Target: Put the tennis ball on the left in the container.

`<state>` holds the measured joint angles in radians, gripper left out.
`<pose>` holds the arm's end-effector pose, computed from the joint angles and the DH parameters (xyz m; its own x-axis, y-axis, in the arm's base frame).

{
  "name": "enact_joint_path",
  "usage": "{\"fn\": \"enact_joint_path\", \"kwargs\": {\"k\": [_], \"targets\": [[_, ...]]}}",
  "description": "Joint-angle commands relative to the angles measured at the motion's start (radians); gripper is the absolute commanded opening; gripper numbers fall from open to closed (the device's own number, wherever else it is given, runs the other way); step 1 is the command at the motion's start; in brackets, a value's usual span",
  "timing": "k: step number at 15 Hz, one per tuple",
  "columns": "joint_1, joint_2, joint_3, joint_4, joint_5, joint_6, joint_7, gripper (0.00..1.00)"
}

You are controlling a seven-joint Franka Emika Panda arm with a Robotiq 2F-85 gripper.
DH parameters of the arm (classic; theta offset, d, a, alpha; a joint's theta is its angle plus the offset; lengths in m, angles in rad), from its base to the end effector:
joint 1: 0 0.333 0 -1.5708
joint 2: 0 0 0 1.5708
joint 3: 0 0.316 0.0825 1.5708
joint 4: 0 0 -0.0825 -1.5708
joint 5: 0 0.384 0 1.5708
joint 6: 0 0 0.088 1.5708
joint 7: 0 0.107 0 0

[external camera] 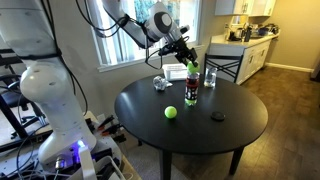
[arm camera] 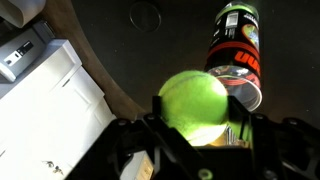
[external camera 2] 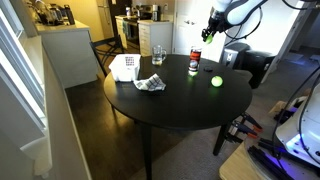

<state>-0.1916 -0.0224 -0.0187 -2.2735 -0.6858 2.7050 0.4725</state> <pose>0.5394 -0.0928 0.4097 0.8808 -0.0258 0.4727 -0.1942 -0.9304 0.3109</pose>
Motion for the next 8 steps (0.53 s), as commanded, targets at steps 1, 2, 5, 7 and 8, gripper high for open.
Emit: {"fn": "enact_joint_path", "kwargs": {"k": [1,2,5,7,8], "targets": [[0.002,0.067,0.003,0.059,-0.011,0.020,0.050,0.39],[0.005,0.079,0.005,0.067,-0.007,0.019,0.053,0.39],[0.008,0.118,0.009,0.095,-0.007,0.029,0.067,0.39],[0.011,0.138,0.013,0.113,0.003,0.032,0.070,0.39],[0.014,0.145,0.015,0.121,0.006,0.033,0.073,0.39]]}}
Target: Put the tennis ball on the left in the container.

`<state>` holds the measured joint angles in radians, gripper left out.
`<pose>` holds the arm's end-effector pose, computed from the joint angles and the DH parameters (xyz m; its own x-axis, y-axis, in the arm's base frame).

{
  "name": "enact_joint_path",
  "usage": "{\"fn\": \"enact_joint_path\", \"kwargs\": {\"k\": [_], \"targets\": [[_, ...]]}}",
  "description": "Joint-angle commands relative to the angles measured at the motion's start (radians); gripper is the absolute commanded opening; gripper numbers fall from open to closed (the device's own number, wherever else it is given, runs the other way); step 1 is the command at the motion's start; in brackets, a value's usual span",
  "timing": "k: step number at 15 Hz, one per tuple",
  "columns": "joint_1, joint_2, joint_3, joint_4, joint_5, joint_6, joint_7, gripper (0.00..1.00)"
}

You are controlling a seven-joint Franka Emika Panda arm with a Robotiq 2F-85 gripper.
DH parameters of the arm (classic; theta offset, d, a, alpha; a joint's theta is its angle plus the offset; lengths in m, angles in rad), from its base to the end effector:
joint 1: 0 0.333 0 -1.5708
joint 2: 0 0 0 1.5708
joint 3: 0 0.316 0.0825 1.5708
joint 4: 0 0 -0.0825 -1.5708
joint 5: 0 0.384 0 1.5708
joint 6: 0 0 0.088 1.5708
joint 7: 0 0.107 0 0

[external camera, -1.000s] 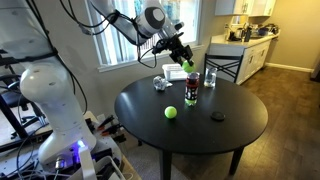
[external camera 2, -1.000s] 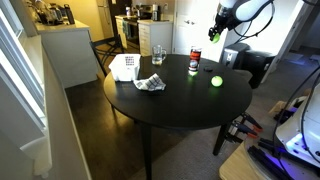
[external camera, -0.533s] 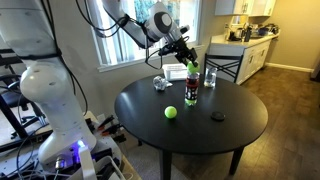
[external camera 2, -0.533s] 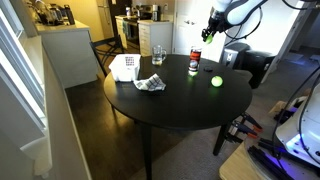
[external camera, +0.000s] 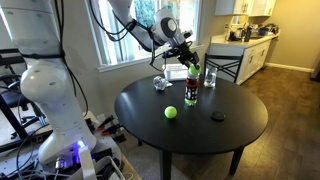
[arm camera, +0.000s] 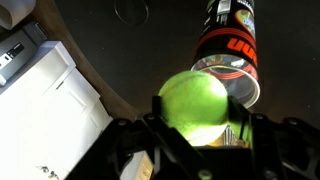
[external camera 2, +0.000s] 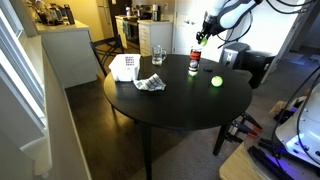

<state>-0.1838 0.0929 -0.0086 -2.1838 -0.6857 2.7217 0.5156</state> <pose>0.5711 -0.0875 0.3886 0.8785 -0.0470 0.4754 -0.2044 -0.9364 0.2852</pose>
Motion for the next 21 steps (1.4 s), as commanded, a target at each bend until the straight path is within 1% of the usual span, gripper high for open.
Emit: {"fn": "enact_joint_path", "kwargs": {"k": [1,9,17,18,19,21], "targets": [[0.010,0.038,0.005,0.039,0.007,0.018,0.034,0.39],[0.029,0.078,0.027,0.068,0.027,0.021,0.037,0.39],[0.030,0.078,0.021,0.069,0.025,0.011,0.039,0.39],[0.030,0.078,0.020,0.069,0.025,0.011,0.037,0.89],[0.031,0.078,0.019,0.069,0.024,0.008,0.038,0.90],[0.030,0.078,0.021,0.070,0.032,0.002,0.034,0.98]]}}
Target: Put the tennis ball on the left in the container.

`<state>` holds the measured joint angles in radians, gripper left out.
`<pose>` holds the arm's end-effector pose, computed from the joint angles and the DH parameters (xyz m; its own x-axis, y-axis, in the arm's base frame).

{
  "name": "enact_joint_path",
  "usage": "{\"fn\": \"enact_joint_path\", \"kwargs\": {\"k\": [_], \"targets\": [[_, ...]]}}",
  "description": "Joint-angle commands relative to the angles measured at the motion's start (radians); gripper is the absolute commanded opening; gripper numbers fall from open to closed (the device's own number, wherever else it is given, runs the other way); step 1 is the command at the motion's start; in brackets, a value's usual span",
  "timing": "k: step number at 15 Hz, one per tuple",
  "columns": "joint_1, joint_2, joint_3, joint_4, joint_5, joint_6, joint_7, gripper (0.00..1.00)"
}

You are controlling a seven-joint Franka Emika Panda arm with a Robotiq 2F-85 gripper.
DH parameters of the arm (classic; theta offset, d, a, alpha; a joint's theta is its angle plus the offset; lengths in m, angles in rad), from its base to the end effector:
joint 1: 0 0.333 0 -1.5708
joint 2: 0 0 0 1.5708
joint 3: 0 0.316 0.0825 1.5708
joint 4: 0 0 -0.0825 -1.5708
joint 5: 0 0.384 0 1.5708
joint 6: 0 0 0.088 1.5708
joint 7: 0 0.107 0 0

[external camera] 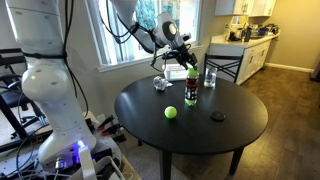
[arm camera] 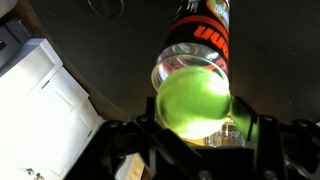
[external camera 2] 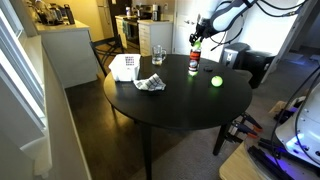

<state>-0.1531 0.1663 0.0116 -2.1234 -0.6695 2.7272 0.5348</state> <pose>0.5940 -0.0613 0.3745 0.8794 -0.0363 0.4748 -0.1795 -0.9488 0.2598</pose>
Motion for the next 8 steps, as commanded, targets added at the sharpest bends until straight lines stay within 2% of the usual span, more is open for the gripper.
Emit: {"fn": "enact_joint_path", "kwargs": {"k": [1,8], "targets": [[-0.001,0.003,0.002,0.009,0.022,-0.009,0.011,1.00],[0.000,0.000,-0.004,0.005,0.016,-0.010,0.004,1.00]]}}
